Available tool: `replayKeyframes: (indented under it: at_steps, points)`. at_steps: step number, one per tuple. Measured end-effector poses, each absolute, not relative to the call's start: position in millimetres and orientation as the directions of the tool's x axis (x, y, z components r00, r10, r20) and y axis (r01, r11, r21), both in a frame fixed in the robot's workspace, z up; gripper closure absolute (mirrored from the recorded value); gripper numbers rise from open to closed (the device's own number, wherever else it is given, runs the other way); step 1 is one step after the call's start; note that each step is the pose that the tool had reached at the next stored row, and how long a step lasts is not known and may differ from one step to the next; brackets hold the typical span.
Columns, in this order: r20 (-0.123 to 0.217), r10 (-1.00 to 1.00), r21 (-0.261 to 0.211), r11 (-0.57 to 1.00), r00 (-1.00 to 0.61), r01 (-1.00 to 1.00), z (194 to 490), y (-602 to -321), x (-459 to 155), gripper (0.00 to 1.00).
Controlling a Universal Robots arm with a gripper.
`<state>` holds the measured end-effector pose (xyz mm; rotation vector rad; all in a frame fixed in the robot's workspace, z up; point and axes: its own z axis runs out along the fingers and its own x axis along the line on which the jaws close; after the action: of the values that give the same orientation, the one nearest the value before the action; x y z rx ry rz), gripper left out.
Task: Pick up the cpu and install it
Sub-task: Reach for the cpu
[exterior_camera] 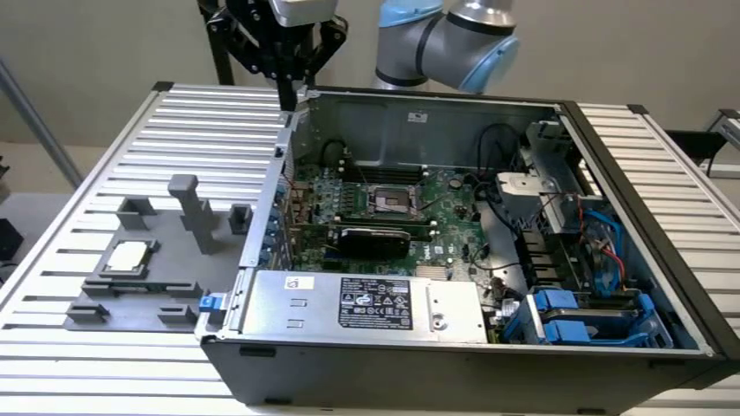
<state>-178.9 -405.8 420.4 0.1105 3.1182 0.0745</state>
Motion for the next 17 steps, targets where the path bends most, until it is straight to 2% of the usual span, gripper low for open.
replayKeyframes:
  at_steps: [17]
  points:
    - [-0.019, 0.071, 0.048, 0.996, -0.997, 0.070, 417.5, -410.3, -256.0, 0.89]
